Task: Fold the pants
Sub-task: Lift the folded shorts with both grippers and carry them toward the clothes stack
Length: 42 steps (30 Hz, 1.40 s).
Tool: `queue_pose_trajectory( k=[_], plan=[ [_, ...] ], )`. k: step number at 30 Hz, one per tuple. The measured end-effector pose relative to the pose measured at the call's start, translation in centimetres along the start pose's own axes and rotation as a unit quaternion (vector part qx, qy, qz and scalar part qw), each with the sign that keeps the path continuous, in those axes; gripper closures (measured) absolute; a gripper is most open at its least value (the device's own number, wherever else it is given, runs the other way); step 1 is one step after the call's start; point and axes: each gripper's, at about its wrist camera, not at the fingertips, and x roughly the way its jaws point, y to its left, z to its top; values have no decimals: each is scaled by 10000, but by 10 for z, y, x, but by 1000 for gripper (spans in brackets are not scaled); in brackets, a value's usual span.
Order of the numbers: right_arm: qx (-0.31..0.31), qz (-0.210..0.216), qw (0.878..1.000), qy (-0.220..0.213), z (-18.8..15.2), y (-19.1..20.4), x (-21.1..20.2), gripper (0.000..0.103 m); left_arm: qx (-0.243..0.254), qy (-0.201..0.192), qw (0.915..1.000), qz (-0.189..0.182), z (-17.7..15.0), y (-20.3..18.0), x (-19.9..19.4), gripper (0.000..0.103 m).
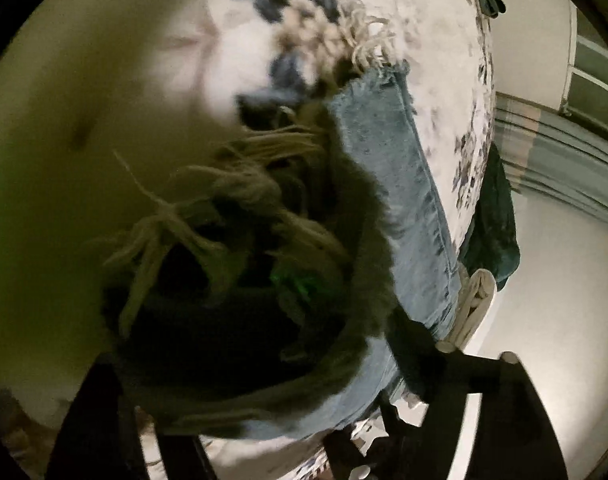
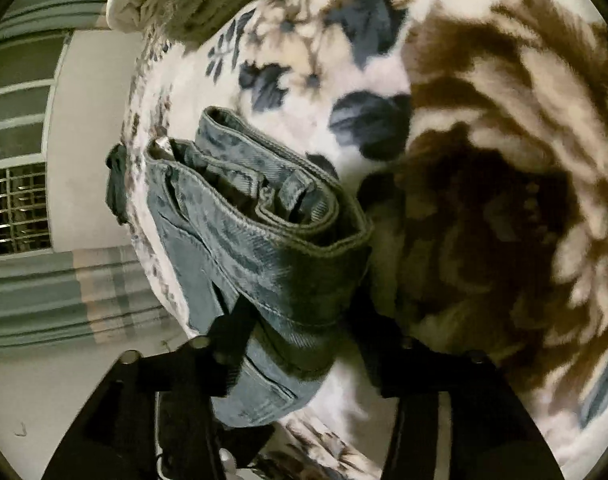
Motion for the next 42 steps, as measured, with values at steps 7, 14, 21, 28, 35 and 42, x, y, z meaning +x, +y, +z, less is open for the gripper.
queue_pose_trajectory(
  k=[7,14,21,28,35,42],
  plan=[
    [238,363,9984,-362,16,9,29,37,191,-254,9993,179,-9,-9,0,23],
    [401,373,9965,-629,1,21,14,80,915,-393,9948,218,-4,-44,-14,79],
    [622,464,9935,-834,-25,71,-41,83,1817,-138,9822,461,-11,-131,-49,79],
    [800,660,9844,-1424,-20,134,-137,83,2516,487,9666,87,-29,-266,-43,79],
    [967,909,9447,-3000,56,196,-258,83,3227,1579,9302,-750,-60,-434,65,79],
    [1068,998,9003,-4100,173,180,-282,83,4131,2344,8748,-955,-88,-528,234,79]
  ],
)
